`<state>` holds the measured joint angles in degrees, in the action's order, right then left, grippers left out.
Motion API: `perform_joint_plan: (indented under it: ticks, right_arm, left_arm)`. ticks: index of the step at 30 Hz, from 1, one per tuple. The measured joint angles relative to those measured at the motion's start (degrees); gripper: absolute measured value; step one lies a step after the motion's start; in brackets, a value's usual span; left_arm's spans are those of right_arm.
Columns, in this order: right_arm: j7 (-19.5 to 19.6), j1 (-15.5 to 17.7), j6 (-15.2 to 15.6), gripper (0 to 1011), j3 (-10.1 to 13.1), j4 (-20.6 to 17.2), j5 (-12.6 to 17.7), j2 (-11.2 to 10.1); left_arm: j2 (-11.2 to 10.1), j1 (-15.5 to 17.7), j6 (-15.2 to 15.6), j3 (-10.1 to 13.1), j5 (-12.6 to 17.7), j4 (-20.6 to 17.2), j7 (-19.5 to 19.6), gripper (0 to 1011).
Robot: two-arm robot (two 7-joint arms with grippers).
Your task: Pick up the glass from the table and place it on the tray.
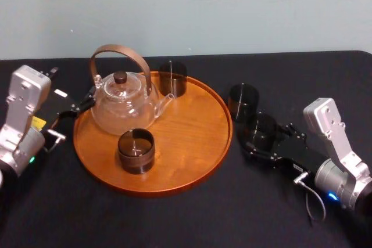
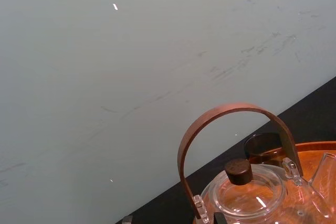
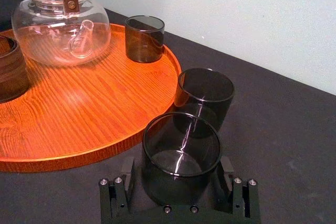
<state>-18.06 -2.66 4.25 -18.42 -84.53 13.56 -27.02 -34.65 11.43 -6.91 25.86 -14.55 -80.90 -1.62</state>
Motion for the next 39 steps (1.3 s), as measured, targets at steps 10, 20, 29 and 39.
perform_joint_plan:
  ticks: [10, 20, 29, 39]
  right_arm:
    - [-1.6, -2.1, -0.3, 1002, 0.5, 3.1, -0.8, 2.1]
    - [-2.5, -3.5, -1.4, 1002, 1.2, 5.5, -1.2, 3.8]
    - [-2.5, -3.5, -1.6, 1002, 1.3, 5.5, -1.2, 4.0]
    - [-2.4, -3.5, -1.6, 915, 1.2, 5.4, -1.2, 3.9]
  left_arm:
    - [0.0, 0.0, 0.0, 0.0, 0.0, 0.0, 0.0, 1001]
    - [0.0, 0.0, 0.0, 0.0, 0.0, 0.0, 0.0, 1001]
    - [0.0, 0.0, 0.0, 0.0, 0.0, 0.0, 0.0, 1001]
    - [0.0, 0.0, 0.0, 0.0, 0.0, 0.0, 0.0, 1001]
